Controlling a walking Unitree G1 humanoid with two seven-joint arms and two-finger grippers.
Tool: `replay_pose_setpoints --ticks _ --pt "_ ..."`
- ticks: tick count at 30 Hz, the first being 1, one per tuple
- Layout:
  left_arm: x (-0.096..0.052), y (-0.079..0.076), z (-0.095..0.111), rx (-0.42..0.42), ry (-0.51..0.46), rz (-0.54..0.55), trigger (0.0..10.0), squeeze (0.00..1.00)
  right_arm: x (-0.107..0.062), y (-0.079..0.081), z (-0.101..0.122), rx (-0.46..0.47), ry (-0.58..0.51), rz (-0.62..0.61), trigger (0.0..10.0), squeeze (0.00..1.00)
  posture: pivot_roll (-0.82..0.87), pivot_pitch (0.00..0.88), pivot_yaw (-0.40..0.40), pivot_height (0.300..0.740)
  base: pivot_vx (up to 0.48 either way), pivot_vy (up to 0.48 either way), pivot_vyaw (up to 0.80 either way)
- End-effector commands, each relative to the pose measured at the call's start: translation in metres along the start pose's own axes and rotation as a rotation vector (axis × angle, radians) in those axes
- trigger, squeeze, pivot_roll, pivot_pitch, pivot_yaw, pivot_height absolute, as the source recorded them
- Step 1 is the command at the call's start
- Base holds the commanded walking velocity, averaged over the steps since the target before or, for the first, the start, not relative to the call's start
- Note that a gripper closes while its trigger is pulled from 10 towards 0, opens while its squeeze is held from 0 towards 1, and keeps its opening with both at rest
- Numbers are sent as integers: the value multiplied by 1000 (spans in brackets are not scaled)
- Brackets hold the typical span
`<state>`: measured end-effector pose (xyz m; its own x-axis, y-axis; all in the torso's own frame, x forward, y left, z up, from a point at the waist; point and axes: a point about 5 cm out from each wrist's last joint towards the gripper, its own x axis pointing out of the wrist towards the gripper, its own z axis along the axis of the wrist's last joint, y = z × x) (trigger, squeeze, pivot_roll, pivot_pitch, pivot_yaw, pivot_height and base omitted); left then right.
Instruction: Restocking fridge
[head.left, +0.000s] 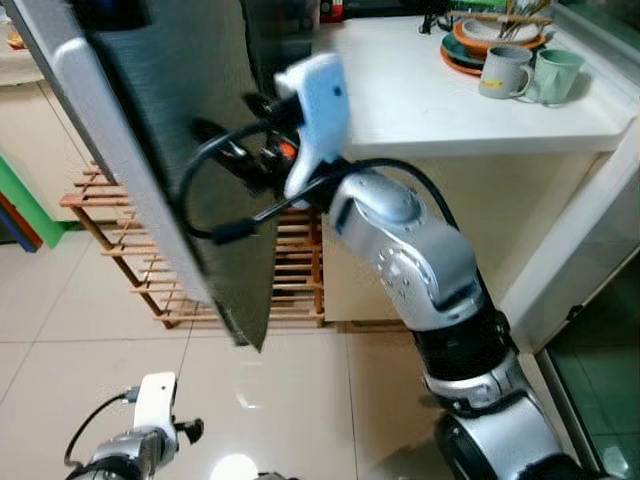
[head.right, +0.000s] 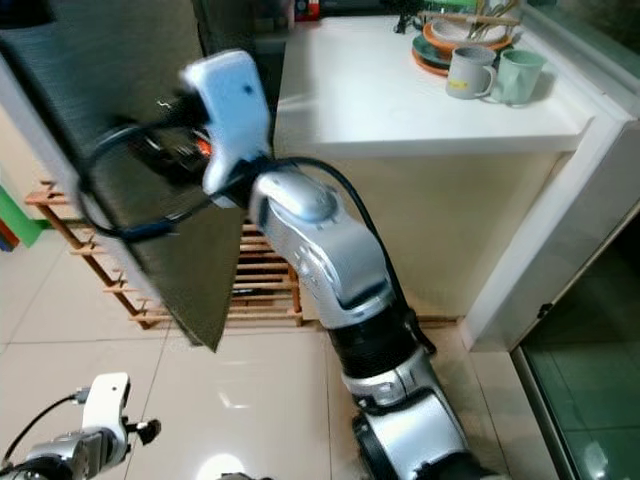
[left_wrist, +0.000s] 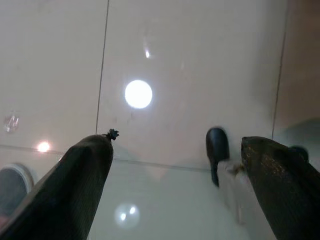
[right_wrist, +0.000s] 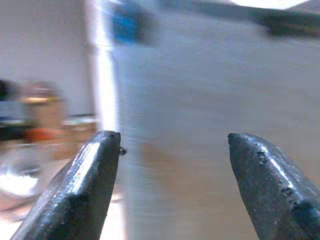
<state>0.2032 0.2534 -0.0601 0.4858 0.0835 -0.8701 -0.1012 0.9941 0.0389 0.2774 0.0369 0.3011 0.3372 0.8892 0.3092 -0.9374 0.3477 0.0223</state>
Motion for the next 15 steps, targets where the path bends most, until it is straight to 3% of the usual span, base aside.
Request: replay_pose_setpoints --ticks 1,4,7,8,9,10,11,12,13,15 --pt "-1 0 12 19 -46 -10 10000 0 12 26 13 66 -57 150 10000 0 -114 0 43 740 0 0 0" --pt "-1 -5 25 26 -100 -36 10000 0 10 21 8 82 -43 125 10000 0 -110 0 38 740 0 0 0" --pt "-1 -17 42 62 -171 -72 10000 0 -1 5 2 97 -29 33 10000 0 -110 0 38 740 0 0 0" --pt "-1 -36 61 88 -238 -115 10000 0 -11 -11 -2 113 -24 -54 10000 0 -115 0 42 740 0 0 0" --pt "-1 -36 61 88 -238 -115 10000 0 -11 -11 -2 113 -24 -54 10000 0 -115 0 42 740 0 0 0" --pt "-5 -59 85 125 -336 -182 10000 0 -27 -30 -8 106 -4 -177 10000 0 -124 0 49 740 0 0 0" --pt "-21 -105 123 205 -509 -344 10000 0 -65 -66 -25 98 58 -431 10000 0 -133 0 56 740 0 0 0" --pt "-21 -105 123 205 -509 -344 10000 0 -65 -66 -25 98 58 -431 10000 0 -133 0 56 740 0 0 0" --pt "-35 -129 140 284 -613 -437 10000 0 -92 -82 -34 76 96 -584 10000 0 -133 0 56 740 0 0 0" --pt "-38 -133 143 299 -631 -450 10000 0 -96 -85 -36 70 101 -608 10000 0 -133 0 56 740 0 0 0"
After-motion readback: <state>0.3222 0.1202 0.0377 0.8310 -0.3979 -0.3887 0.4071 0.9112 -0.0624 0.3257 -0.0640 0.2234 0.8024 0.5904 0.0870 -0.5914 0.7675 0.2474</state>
